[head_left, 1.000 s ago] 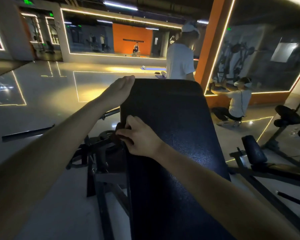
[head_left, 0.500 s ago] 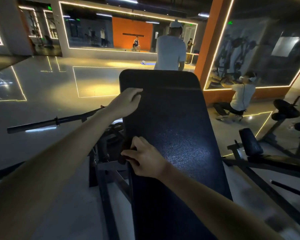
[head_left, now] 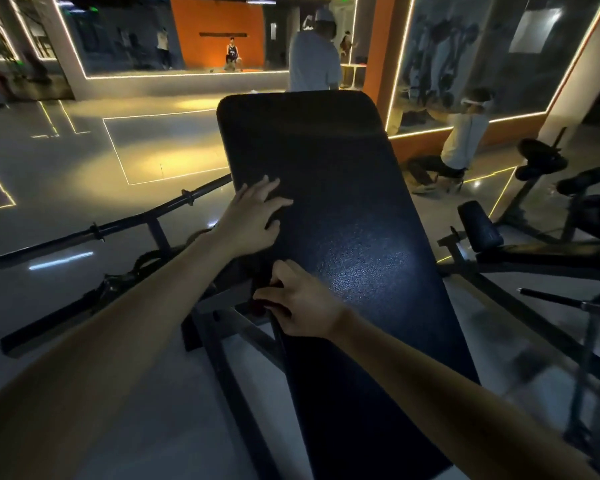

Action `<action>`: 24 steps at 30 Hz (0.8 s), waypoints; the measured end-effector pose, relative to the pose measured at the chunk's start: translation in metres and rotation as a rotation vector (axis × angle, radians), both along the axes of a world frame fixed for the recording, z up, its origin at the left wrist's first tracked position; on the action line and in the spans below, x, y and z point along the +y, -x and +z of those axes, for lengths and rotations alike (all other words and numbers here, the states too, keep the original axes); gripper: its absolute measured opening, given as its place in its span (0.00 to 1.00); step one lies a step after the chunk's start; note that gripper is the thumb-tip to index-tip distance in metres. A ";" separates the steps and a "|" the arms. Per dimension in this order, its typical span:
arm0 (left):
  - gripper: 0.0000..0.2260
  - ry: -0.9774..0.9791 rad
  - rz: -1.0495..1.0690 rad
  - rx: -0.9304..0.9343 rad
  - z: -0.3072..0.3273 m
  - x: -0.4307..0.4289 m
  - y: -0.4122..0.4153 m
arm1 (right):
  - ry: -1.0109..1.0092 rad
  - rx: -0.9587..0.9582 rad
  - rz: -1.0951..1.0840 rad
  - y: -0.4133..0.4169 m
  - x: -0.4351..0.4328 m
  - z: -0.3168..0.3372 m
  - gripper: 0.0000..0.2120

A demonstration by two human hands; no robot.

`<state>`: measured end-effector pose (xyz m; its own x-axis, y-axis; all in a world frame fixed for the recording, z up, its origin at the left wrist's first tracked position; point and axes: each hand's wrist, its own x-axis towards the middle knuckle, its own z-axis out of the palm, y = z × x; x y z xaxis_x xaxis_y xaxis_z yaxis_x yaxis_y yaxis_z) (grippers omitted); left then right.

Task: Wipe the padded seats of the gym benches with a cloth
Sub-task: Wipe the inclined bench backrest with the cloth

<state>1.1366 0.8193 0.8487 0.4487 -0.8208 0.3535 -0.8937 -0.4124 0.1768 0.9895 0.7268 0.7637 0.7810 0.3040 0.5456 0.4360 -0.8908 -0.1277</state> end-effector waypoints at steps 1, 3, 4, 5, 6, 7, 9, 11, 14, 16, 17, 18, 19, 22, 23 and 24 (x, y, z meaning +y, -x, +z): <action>0.22 -0.014 -0.008 -0.013 -0.005 0.003 0.005 | 0.003 0.001 -0.005 0.005 0.002 -0.004 0.13; 0.23 -0.023 -0.026 -0.033 -0.018 0.011 0.015 | -0.004 0.007 -0.005 0.016 0.006 -0.014 0.13; 0.23 -0.024 -0.034 -0.043 -0.024 0.016 0.021 | -0.011 0.009 -0.007 0.021 0.008 -0.019 0.14; 0.23 -0.022 -0.039 -0.053 -0.031 0.021 0.026 | -0.018 0.015 -0.012 0.028 0.011 -0.025 0.13; 0.23 -0.015 -0.044 -0.064 -0.037 0.025 0.031 | -0.026 0.025 -0.018 0.034 0.014 -0.030 0.13; 0.23 -0.004 -0.047 -0.073 -0.043 0.029 0.036 | -0.033 0.037 -0.025 0.041 0.016 -0.035 0.12; 0.22 0.012 -0.051 -0.082 -0.054 0.036 0.044 | -0.045 0.061 -0.037 0.054 0.021 -0.044 0.13; 0.22 0.009 -0.058 -0.090 -0.064 0.041 0.052 | -0.039 0.085 -0.049 0.066 0.025 -0.051 0.13; 0.22 0.006 -0.078 -0.098 -0.077 0.044 0.064 | -0.030 0.100 -0.083 0.087 0.031 -0.067 0.14; 0.22 0.009 -0.086 -0.083 -0.085 0.047 0.072 | -0.040 0.119 -0.108 0.101 0.035 -0.079 0.14; 0.22 0.014 -0.088 -0.080 -0.089 0.048 0.076 | -0.045 0.126 -0.113 0.107 0.038 -0.085 0.14; 0.23 0.019 -0.090 -0.076 -0.092 0.049 0.079 | -0.045 0.131 -0.116 0.113 0.040 -0.090 0.15; 0.22 0.025 -0.092 -0.069 -0.095 0.050 0.082 | -0.042 0.138 -0.118 0.119 0.042 -0.094 0.15; 0.22 0.041 -0.091 -0.057 -0.101 0.051 0.089 | -0.036 0.155 -0.131 0.134 0.047 -0.103 0.14; 0.22 0.049 -0.089 -0.055 -0.103 0.051 0.090 | -0.034 0.166 -0.129 0.139 0.049 -0.106 0.14; 0.22 0.055 -0.087 -0.054 -0.104 0.051 0.092 | -0.031 0.178 -0.124 0.144 0.050 -0.109 0.14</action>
<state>1.0450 0.8700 0.7444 0.3557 -0.8343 0.4213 -0.9345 -0.3240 0.1473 0.8453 0.7773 0.6546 0.8960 0.1851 0.4035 0.2917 -0.9307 -0.2208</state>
